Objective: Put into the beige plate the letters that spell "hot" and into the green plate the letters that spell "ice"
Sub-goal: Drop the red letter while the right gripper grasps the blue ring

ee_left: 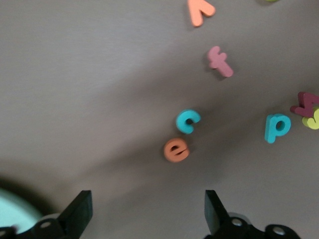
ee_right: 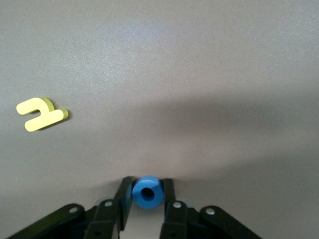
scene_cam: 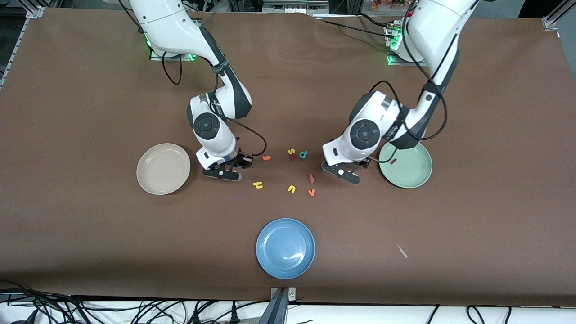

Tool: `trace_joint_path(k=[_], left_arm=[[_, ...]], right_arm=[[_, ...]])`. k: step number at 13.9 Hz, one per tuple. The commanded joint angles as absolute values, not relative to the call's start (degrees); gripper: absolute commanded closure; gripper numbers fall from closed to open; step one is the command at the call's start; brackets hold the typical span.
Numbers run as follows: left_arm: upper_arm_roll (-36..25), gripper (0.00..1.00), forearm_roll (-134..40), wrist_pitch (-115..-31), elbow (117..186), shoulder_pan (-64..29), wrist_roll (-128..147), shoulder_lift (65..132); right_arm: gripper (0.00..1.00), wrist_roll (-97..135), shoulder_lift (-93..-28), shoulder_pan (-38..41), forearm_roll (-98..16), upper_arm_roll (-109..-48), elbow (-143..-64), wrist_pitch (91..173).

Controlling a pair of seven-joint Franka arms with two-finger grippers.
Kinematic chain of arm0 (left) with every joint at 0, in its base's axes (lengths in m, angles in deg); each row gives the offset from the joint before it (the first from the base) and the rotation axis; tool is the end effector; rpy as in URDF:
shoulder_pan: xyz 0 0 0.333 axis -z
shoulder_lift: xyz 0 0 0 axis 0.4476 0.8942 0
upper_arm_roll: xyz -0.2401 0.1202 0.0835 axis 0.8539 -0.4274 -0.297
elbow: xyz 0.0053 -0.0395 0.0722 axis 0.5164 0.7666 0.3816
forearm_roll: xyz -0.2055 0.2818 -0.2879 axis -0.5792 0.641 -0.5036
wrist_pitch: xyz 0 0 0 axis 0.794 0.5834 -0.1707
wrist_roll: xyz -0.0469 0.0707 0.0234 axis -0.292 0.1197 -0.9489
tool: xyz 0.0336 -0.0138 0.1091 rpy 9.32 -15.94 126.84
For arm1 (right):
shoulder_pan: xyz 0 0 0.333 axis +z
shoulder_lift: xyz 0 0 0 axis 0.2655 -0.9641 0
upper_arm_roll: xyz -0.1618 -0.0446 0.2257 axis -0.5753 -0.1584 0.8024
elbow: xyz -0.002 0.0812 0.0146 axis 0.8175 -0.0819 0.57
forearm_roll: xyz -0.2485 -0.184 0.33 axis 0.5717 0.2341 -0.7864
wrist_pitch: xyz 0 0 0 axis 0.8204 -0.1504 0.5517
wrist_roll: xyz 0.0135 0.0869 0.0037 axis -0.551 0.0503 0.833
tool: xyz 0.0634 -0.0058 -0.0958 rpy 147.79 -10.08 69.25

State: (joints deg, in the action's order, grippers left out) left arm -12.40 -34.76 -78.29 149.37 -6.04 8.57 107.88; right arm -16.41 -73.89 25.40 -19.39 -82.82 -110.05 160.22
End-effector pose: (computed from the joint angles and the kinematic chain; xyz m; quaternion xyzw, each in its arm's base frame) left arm 0.5803 -0.3515 0.1515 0.9686 -0.2293 -0.0957 0.0071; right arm 0.5702 0.3360 0.0946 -0.9957 0.0865 0.0012 0.0318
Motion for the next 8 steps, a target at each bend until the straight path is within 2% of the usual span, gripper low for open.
trace_joint_path(k=[1, 3, 5, 8], left_arm=[[-12.6, 0.13, -33.8, -81.4, 148.2, -5.5, 9.6, 110.9], [-12.7, 0.19, -33.7, -83.4, 148.6, -4.2, 13.9, 112.0], [-12.7, 0.29, -33.6, -83.9, 148.5, -3.4, 15.1, 112.5], [-12.7, 0.29, -33.0, -86.2, 149.0, -3.7, 15.1, 113.0]], right_arm=[[0.72, -14.9, -75.7, 25.4, -20.9, -82.5, -108.7, 160.7], [0.72, -14.9, -75.7, 25.4, -20.9, -82.5, -108.7, 160.7], [0.73, -14.9, -75.7, 25.4, -20.9, -82.5, -108.6, 160.7], [0.75, -14.5, -75.3, 25.4, -21.0, -82.6, -107.2, 159.1]])
